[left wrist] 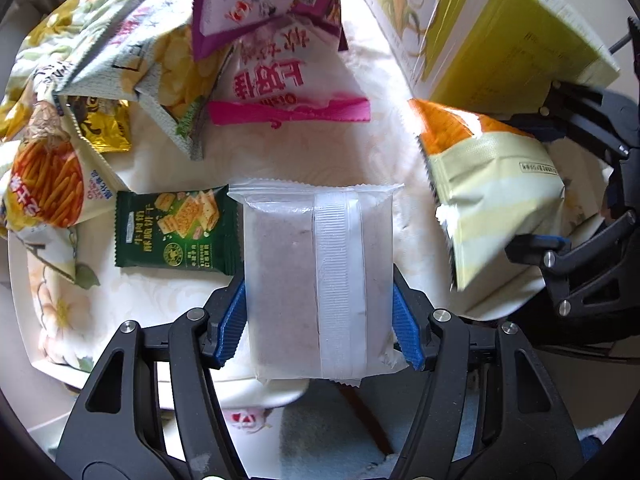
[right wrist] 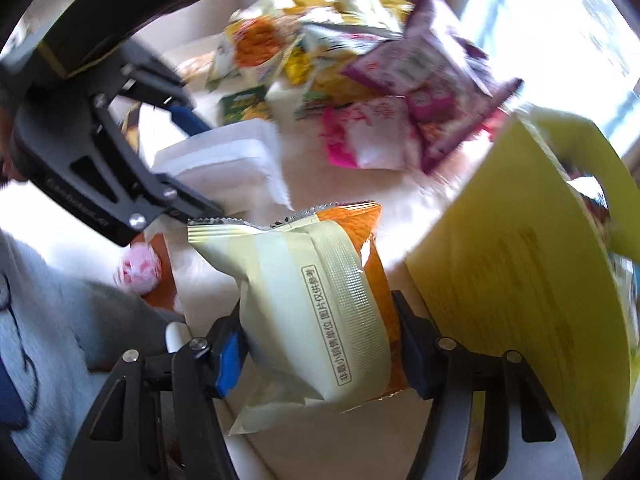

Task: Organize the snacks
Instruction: 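Grasp the white packet with the left gripper while the right grasps the cream bag, then lower both packets into the yellow box and open both grippers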

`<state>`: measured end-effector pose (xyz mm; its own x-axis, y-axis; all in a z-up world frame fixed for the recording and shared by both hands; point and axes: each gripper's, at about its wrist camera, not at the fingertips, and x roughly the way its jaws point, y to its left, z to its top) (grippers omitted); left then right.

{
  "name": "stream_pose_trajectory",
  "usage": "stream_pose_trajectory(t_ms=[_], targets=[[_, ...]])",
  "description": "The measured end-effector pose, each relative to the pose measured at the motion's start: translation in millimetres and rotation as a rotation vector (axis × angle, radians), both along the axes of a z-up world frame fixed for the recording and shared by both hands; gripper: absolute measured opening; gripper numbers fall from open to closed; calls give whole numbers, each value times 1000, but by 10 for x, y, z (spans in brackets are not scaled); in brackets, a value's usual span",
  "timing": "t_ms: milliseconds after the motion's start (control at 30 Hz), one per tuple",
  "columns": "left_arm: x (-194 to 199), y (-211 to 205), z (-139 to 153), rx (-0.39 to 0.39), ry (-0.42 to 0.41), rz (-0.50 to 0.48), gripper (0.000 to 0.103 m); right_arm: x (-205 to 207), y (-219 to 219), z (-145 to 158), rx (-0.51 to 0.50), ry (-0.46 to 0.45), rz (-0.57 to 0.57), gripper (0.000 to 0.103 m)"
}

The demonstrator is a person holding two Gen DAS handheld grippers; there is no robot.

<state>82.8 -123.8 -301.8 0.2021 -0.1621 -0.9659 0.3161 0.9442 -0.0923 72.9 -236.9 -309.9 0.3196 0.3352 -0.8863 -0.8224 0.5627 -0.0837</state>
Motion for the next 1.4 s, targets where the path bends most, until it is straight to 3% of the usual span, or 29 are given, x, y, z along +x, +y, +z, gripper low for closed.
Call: stream_pose_trajectory(t_ms=[267, 500, 700, 933, 1167, 1400], targets=[[5, 167, 464, -78, -63, -13, 60, -31, -144, 458, 112, 8, -206, 60], [54, 354, 1055, -126, -140, -64, 60, -143, 6, 1021, 205, 7, -322, 60], [279, 444, 1539, -179, -189, -113, 60, -136, -45, 1499, 346, 16, -486, 60], [700, 78, 1928, -199, -273, -152, 60, 195, -519, 1843, 371, -84, -743, 60], [1210, -658, 2005, -228, -247, -140, 60, 619, -1254, 1821, 367, -74, -930, 60], [1677, -1535, 1598, -205, -166, -137, 60, 897, -1659, 1726, 339, -63, -980, 60]])
